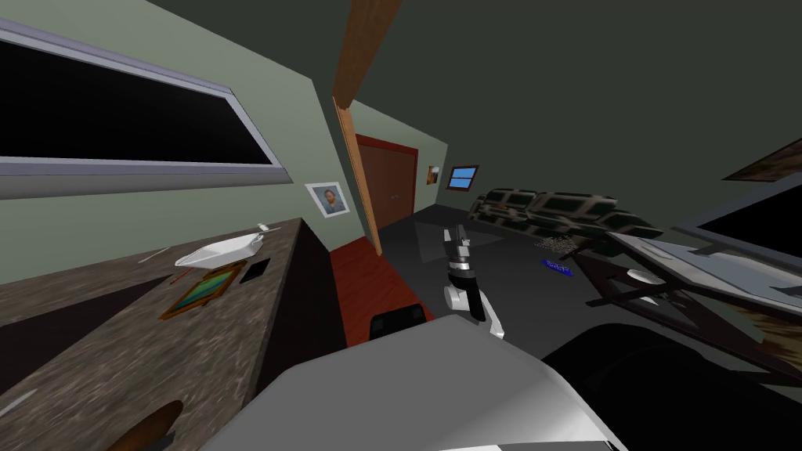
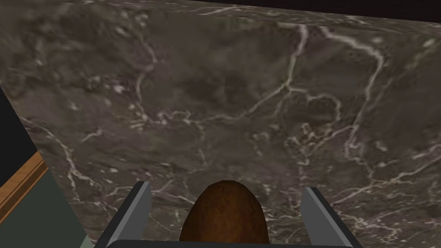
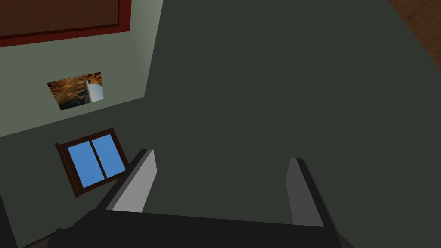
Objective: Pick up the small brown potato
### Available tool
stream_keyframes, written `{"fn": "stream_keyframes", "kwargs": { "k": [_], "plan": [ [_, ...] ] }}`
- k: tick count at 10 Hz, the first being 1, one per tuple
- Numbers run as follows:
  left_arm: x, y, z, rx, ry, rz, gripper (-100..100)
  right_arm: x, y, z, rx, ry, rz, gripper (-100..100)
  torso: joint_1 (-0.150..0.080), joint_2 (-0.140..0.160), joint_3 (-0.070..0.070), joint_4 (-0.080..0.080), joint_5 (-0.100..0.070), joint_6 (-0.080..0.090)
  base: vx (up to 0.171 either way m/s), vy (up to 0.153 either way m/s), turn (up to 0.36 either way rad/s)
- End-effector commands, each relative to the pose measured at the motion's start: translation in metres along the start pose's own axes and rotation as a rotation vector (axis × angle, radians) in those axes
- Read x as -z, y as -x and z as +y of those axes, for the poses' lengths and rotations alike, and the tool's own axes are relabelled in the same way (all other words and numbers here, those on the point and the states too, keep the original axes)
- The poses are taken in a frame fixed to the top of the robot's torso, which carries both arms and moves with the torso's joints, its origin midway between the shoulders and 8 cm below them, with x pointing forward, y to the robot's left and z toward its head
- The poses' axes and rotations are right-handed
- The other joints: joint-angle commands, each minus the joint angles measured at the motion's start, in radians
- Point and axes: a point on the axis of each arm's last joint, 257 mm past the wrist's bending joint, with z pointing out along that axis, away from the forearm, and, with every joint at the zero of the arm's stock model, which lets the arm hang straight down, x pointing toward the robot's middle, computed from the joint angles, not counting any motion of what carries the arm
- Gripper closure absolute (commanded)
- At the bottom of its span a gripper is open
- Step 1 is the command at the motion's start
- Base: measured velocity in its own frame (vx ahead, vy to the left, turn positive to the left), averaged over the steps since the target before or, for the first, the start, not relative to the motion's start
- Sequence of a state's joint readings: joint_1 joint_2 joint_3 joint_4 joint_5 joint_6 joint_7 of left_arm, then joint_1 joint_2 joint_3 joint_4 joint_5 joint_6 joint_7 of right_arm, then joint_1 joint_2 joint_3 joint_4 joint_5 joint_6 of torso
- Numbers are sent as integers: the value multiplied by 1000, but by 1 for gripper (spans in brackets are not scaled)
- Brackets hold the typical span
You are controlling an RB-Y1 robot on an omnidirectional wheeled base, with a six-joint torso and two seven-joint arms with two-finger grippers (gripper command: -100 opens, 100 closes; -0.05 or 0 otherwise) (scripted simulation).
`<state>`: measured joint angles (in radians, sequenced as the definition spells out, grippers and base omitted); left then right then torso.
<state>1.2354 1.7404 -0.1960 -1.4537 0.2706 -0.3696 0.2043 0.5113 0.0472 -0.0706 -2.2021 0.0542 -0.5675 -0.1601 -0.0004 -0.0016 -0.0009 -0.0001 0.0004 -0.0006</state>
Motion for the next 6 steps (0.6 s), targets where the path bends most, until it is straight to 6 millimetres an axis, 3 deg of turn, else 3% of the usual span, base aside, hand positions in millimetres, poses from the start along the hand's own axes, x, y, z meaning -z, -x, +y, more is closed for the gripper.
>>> {"fn": "stream_keyframes", "kwargs": {
  "k": [1, 2, 3, 6],
  "plan": [
    [-4, -13, 4, 11, 2, 0, -100, 0, 0, 0, 0, 0, 0, 0, 0, 0, 0, 0, 0, 0, 35, 28, -78],
    [-2, -8, 3, 7, 1, 0, -100, 0, 0, 0, 0, 0, 0, 0, 0, 0, 0, 0, 0, 0, 16, 14, -14],
    [-2, -9, 4, 7, 2, 0, 100, 0, 0, 0, 0, 0, 0, 0, -1, 1, 0, 0, 0, 0, 0, 0, 0],
    [-2, -9, 4, 8, 3, 0, 100, 0, 0, 0, 0, 0, 0, 0, -2, 2, 1, 0, 0, 0, 0, 0, 0]
  ]
}}
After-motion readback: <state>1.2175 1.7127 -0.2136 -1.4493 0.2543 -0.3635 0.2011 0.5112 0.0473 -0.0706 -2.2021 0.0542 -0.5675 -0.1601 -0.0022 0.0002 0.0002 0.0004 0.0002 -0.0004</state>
